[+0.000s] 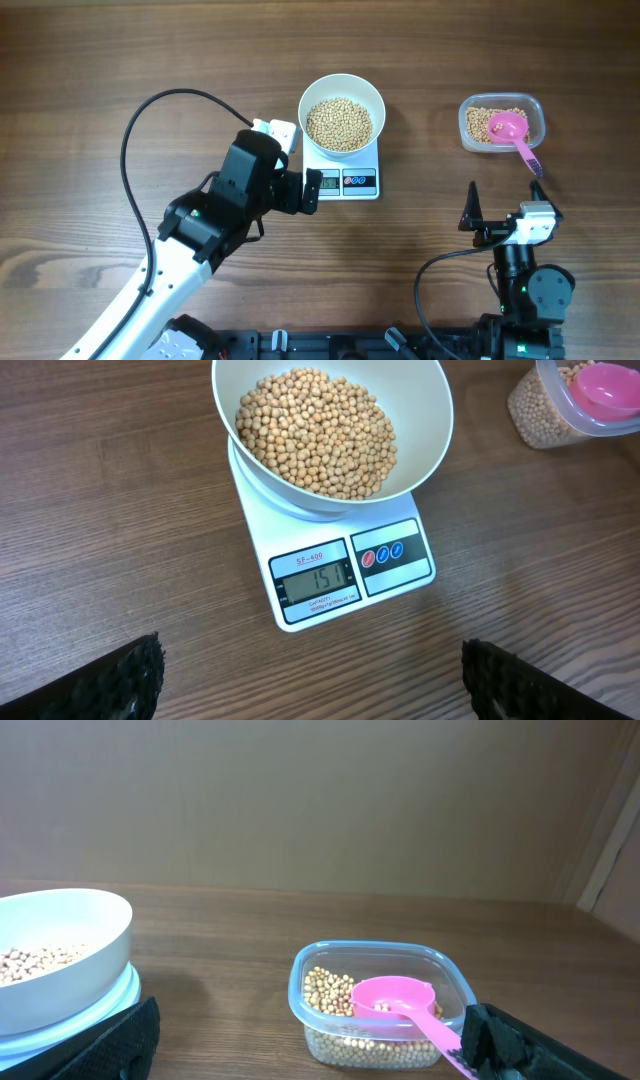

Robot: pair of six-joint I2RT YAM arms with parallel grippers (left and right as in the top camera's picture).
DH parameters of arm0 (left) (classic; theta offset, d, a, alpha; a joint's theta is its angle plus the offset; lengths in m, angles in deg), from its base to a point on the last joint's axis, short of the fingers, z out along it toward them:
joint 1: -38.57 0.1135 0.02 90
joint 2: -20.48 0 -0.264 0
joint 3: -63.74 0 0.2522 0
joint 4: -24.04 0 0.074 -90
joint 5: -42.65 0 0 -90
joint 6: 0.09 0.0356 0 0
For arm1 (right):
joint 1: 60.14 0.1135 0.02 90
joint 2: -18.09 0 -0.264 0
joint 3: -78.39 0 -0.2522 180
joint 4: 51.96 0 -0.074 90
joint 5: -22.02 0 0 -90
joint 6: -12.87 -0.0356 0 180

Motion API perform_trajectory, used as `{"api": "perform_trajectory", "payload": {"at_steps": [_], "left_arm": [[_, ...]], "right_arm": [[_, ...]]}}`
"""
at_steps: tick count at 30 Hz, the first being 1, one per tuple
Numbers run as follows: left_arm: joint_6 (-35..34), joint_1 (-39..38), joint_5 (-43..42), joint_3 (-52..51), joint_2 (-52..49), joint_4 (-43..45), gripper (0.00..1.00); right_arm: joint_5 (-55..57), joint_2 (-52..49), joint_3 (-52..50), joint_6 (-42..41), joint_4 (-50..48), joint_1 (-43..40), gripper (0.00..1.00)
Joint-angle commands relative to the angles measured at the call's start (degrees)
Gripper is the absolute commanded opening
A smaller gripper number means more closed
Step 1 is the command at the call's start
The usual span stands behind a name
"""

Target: Scoop item into bowl and weigh 150g on scale

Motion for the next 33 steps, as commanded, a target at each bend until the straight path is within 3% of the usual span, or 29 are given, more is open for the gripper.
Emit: {"api": "perform_trajectory", "payload": {"at_steps": [1, 13, 19, 26, 33], "left_arm": [[0.07, -0.26, -0.5, 0.87, -0.35, 0.2, 1.0], [-0.31, -0.26, -0.17, 0.85, -0.33, 2.43, 1.0], [-0.09, -0.26, 3.85, -0.2, 1.03, 3.8, 1.0], [1.77, -0.24, 8.41, -14.38, 13.66, 17.57, 1.0], [3.17, 0.92, 8.33, -28.63, 28.76, 25.68, 1.0]], "right_arm": [[-0.7, 0.76, -0.15, 0.81, -0.13, 0.24, 1.0], [-0.7, 0.76, -0.15, 0.81, -0.11, 0.24, 1.0], [-0.7, 0.76, -0.15, 0.79, -0.13, 0.24, 1.0], [-0.7, 0.76, -0.15, 0.81, -0.13, 0.24, 1.0], [-0.7, 0.76, -0.15, 0.79, -0.13, 0.24, 1.0]]}}
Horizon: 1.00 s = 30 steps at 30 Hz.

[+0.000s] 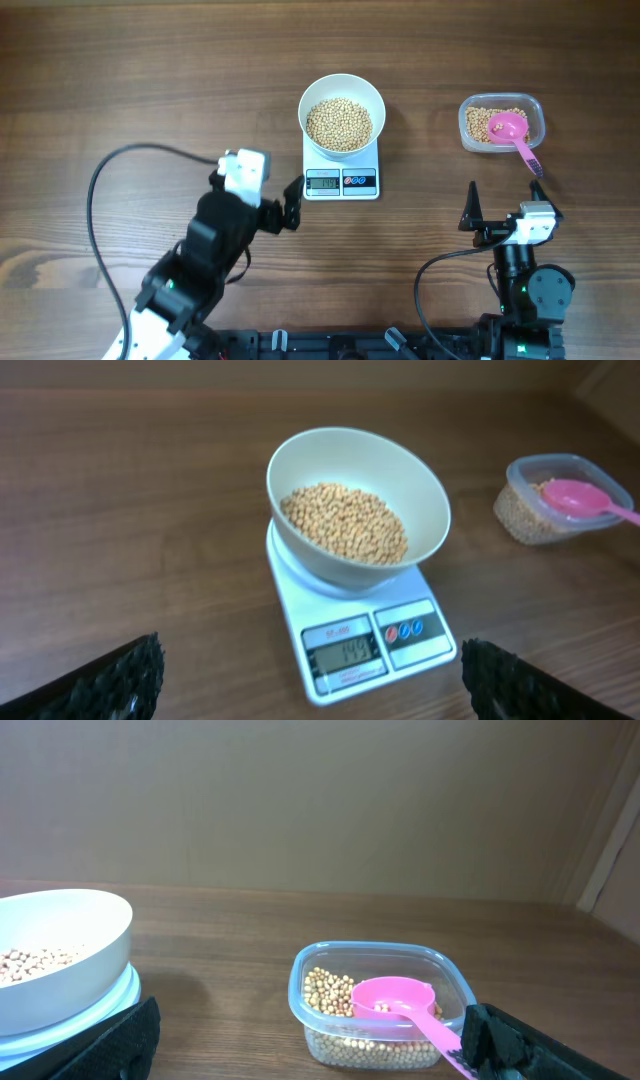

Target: Scoop item into bowl and weigh 150g on scale

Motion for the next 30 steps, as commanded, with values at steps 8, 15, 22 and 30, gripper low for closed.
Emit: {"api": "perform_trajectory", "payload": {"at_steps": [8, 15, 22, 30], "left_arm": [[1.4, 8.7, 0.72, -20.2, 22.49, 14.75, 1.0], [4.48, 16.39, 0.26, -25.75, 32.83, 15.93, 1.0], [7.39, 20.74, 0.11, -27.41, 39.1, 15.32, 1.0], [7.39, 24.81, -0.31, -29.18, 43.56, 15.02, 1.0]], "right_arm": [[-0.7, 0.7, -0.15, 0.79, -0.13, 0.24, 1.0], [-0.7, 0.7, -0.15, 0.81, -0.11, 0.24, 1.0], [-0.7, 0.7, -0.15, 0.81, -0.13, 0.24, 1.0], [-0.7, 0.7, -0.15, 0.81, -0.13, 0.24, 1.0]]}}
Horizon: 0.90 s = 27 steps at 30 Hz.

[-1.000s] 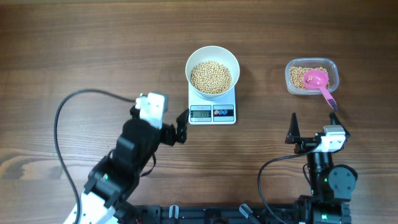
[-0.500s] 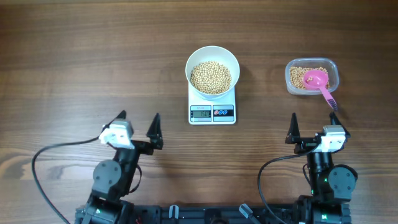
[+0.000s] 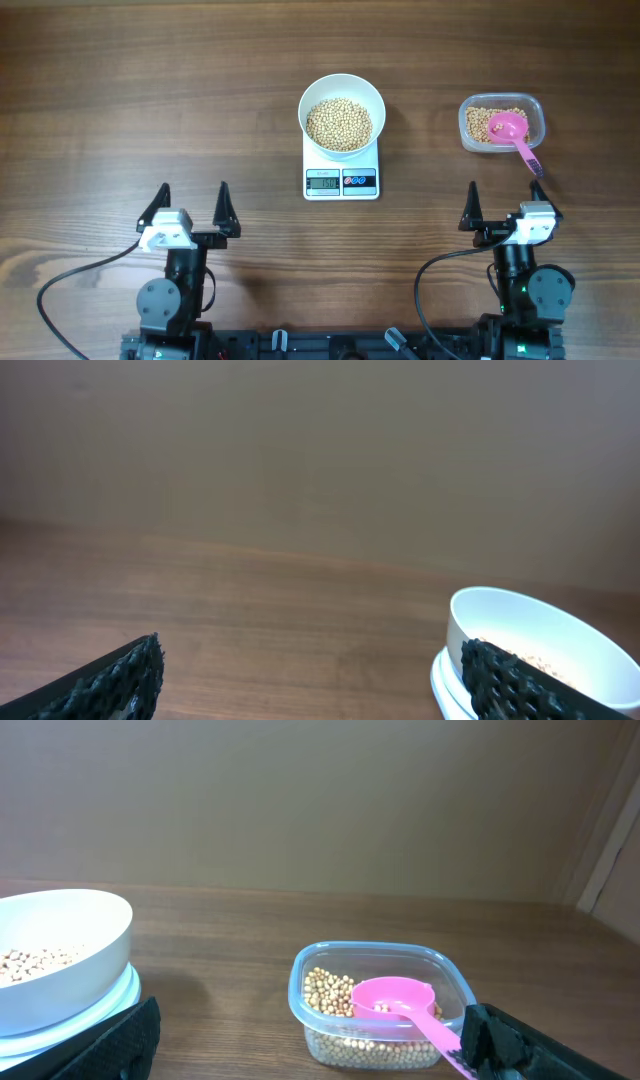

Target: Scoop item into bowl and weigh 150g on scale

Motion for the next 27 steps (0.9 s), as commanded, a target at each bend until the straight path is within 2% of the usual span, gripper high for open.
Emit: {"api": "perform_trajectory", "payload": {"at_steps": [1, 6, 10, 17, 19, 27], "left_arm": [[1.38, 1.4, -0.63, -0.48, 0.94, 0.0, 1.0], [1.64, 1.64, -1.9, -0.48, 0.94, -4.57, 1.0], [7.74, 3.82, -9.97, -0.48, 0.94, -8.22, 1.0], [6.54, 6.8, -10.99, -0.48, 0.94, -8.04, 1.0], [3.78, 7.17, -10.56, -0.48, 0.94, -8.04, 1.0], [3.85, 7.13, -10.6, -0.48, 0.94, -8.04, 1.0]], "right_arm": [[-0.7, 0.68, -0.15, 0.81, -0.15, 0.24, 1.0], [-0.7, 0.68, -0.15, 0.81, -0.15, 0.24, 1.0], [-0.7, 0.68, -0.15, 0.79, -0.15, 0.24, 1.0], [-0.7, 0.68, -0.15, 0.81, -0.13, 0.24, 1.0], [-0.7, 0.68, -0.15, 0.81, -0.13, 0.24, 1.0], [-0.7, 0.68, -0.15, 0.79, -0.15, 0.24, 1.0]]}}
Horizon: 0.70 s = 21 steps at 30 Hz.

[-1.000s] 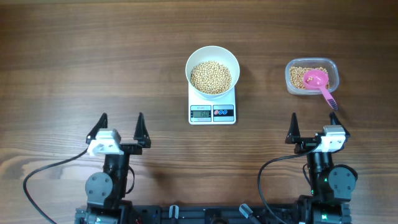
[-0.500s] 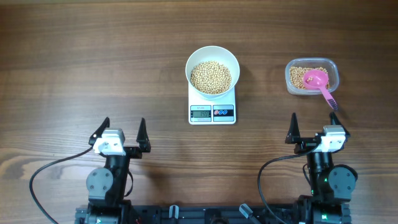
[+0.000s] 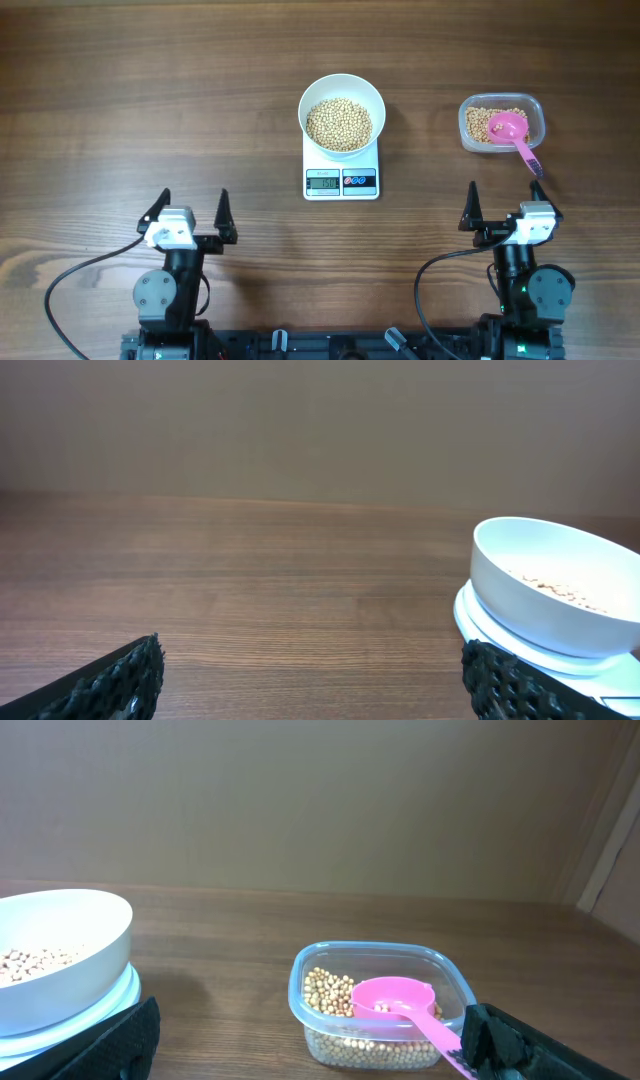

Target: Scoop item into bowl and weigh 150g on scale

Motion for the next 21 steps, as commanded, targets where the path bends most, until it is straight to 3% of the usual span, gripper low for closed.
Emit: {"api": "perform_trajectory", "payload": {"at_steps": [1, 7, 21], "left_arm": [[-0.81, -0.61, -1.4, -0.33, 0.66, -0.13, 1.0], [2.1, -0.57, -0.44, -0.33, 0.66, -0.31, 1.0], [-0.39, -0.46, 4.33, -0.33, 0.66, -0.46, 1.0]], "right_arm": [[-0.7, 0.68, -0.15, 0.81, -0.15, 0.24, 1.0], [-0.7, 0.68, -0.15, 0.76, -0.13, 0.24, 1.0], [-0.7, 0.68, -0.15, 0.79, -0.13, 0.24, 1.0]]}}
